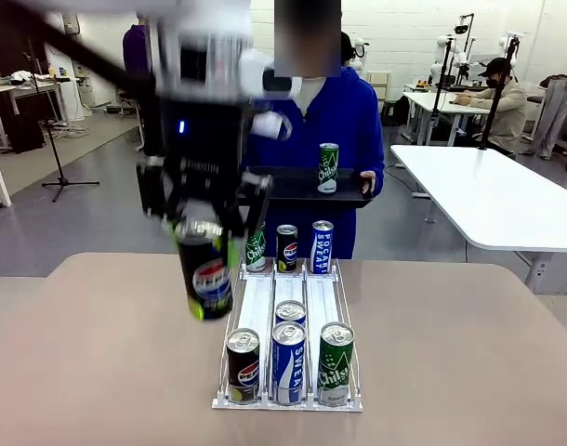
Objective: Retrieve and hand over the desired beverage to the person.
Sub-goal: Pick up another can of the same type that the person held from the Automatic Can Dispenser, then place the picked can on the Handle tray extended by the person.
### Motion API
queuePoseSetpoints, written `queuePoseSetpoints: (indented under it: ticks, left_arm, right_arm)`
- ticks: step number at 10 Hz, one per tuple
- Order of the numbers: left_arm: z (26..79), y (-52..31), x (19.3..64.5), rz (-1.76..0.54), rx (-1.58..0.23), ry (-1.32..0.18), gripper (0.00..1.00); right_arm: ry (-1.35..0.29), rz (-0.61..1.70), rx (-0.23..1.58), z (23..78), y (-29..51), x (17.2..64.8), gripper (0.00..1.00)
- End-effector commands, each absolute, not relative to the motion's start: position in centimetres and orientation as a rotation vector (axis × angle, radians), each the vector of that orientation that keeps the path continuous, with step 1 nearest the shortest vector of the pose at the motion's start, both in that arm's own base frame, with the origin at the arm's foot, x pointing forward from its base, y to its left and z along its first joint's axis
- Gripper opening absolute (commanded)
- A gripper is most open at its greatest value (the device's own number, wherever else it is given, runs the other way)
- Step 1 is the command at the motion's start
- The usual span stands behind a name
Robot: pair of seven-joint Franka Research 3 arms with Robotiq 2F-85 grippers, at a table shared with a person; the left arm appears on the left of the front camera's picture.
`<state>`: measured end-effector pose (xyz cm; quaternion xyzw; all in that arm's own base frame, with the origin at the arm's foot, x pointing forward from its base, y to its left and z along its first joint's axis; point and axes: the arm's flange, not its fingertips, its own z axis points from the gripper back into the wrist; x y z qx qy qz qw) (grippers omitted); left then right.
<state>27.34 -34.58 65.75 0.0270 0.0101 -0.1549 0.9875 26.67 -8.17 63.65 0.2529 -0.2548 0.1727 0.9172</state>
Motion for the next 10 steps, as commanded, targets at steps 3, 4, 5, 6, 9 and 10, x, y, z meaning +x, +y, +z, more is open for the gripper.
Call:
queuePoseSetpoints:
  ticks: [3,4,5,6,9,10]
  left_arm:
    - [69.7,-39.1,36.3,-0.240,0.024,-0.032,0.50]
    - [69.3,-39.5,38.2,-0.229,-0.011,-0.036,0.50]
    - [68.7,-39.6,39.4,-0.216,-0.026,-0.054,0.50]
    - [67.8,-39.4,40.0,-0.205,-0.034,-0.081,0.50]
    - [67.8,-38.4,39.1,-0.243,-0.020,-0.024,0.50]
    - [67.8,-38.4,39.1,-0.243,-0.020,-0.024,0.50]
  right_arm:
    - [-0.533,0.369,0.544,63.5,-8.1,26.8,1.00]
    - [-0.533,0.369,0.544,63.5,-8.1,26.8,1.00]
    - [-0.533,0.369,0.544,63.5,-8.1,26.8,1.00]
    - [-0.533,0.369,0.544,63.5,-8.1,26.8,1.00]
    - [-0.533,0.369,0.544,63.5,-8.1,26.8,1.00]
    - [-0.533,0.369,0.544,63.5,-8.1,26.8,1.00]
